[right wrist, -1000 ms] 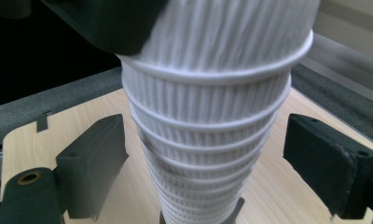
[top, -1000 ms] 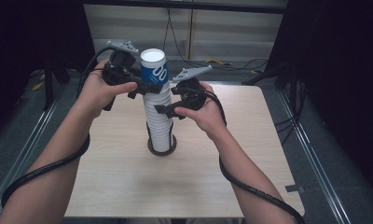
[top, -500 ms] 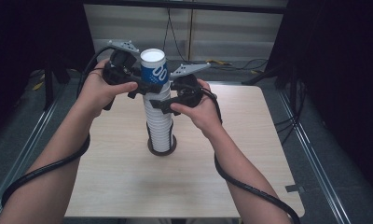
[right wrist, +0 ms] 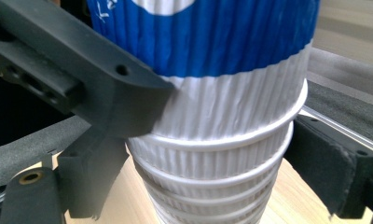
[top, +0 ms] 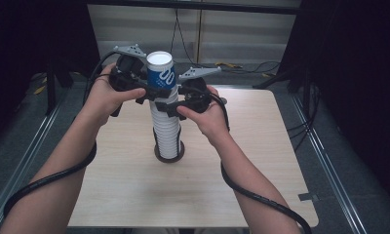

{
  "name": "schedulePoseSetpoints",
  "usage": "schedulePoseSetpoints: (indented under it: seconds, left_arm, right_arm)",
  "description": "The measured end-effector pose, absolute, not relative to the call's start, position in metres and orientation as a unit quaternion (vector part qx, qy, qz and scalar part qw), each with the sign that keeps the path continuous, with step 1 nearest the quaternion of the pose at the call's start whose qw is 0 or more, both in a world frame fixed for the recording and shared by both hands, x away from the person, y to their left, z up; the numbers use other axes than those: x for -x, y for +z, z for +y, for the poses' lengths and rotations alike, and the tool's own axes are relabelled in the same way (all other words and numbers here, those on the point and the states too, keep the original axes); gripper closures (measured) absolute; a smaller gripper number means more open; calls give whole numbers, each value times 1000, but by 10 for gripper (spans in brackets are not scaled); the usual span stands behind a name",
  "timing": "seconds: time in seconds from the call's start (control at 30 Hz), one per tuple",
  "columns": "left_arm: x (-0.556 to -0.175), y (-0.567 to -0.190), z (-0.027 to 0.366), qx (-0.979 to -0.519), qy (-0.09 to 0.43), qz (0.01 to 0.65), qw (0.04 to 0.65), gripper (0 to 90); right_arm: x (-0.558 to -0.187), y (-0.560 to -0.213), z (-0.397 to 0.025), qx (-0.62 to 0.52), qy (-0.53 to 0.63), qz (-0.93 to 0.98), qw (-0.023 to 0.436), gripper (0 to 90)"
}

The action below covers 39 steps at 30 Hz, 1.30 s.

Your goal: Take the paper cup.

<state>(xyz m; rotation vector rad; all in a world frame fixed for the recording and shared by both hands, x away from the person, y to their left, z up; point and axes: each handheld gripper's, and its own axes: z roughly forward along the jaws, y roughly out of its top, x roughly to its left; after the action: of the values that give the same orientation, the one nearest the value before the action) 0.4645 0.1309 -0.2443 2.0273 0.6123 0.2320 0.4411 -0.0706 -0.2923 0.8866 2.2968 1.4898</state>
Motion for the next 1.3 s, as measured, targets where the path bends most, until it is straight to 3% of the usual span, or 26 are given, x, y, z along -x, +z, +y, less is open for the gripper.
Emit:
schedulePoseSetpoints:
  seconds: [1.3]
  left_arm:
    - [-461,-230,125,-836,101,269,468,193]
  right_arm:
    - [-438,-295,-74,-298,513,792,140,136]
